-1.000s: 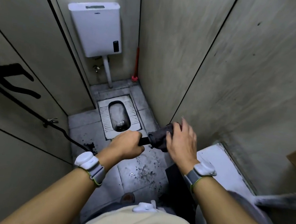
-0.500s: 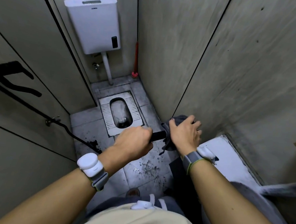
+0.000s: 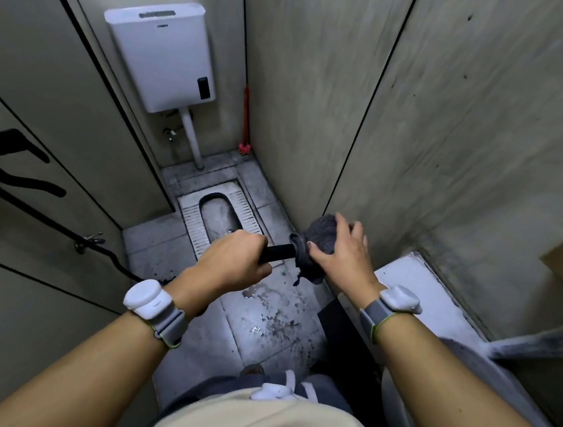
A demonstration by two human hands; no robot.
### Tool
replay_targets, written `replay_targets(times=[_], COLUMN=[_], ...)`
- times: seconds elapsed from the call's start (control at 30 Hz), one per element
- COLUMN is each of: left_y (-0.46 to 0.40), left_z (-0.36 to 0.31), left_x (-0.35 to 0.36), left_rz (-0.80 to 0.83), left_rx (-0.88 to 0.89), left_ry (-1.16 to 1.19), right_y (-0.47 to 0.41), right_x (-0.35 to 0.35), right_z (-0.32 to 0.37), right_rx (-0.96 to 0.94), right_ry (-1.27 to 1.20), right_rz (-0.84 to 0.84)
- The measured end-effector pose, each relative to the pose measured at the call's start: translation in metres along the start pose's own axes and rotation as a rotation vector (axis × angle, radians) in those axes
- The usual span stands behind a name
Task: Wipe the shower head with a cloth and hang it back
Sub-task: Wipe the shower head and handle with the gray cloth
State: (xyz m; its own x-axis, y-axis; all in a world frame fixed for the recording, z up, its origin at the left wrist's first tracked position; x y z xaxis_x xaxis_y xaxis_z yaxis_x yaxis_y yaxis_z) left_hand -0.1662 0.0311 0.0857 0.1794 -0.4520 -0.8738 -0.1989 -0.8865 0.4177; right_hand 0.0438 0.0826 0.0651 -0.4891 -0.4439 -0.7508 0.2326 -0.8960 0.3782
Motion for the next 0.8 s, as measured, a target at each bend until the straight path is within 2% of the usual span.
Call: replay_targets(times=[0.13, 0.3, 0.43, 0.53, 0.6, 0.7, 0.8], left_y=[-0.003, -0.004, 0.002, 0.006, 0.007, 0.006, 0.0], left_z=[0.0, -0.016, -0.028, -0.04, -0.043, -0.035, -0.022], left_x=[-0.007, -0.014, -0.017, -0.013, -0.009, -0.01, -0.014], left_rz=[0.026, -0.006, -0.052, -0.049, -0.05, -0.056, -0.039], left_rx=[0.035, 0.081, 0.097, 0.109, 0.102, 0.079, 0.081], left_ry=[-0.005, -0.1, -0.203, -0.226, -0.214, -0.17, -0.129], right_y=[0.012, 0.024, 0.024, 0.017, 0.014, 0.01, 0.005], right_x=[-0.003, -0.007, -0.003, -0.007, -0.01, -0.011, -0.011], right_z=[-0.01, -0.014, -0.009, -0.007, -0.006, -0.002, 0.003], right_rx=[-0.066, -0.008, 0.14, 0.34, 0.388, 0.324, 0.243], right_ry=[0.053, 0.075, -0.03, -0.152, -0.162, -0.129, -0.103], right_rz=[0.054, -0.044, -0.17, -0.183, -0.202, -0.234, -0.189])
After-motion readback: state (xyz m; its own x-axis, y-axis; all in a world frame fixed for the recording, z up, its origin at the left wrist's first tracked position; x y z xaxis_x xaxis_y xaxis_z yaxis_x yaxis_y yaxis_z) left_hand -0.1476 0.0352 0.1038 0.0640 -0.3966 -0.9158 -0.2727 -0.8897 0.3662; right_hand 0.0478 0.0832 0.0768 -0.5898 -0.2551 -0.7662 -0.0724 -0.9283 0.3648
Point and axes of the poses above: each hand's wrist, its own y-axis away from the middle knuckle, its own x-axis out of the palm, z = x × y, the point moved 5 cm from there along -y, towards the middle knuckle, and after that the axes turned 15 degrees about z, right-handed, at the moved point
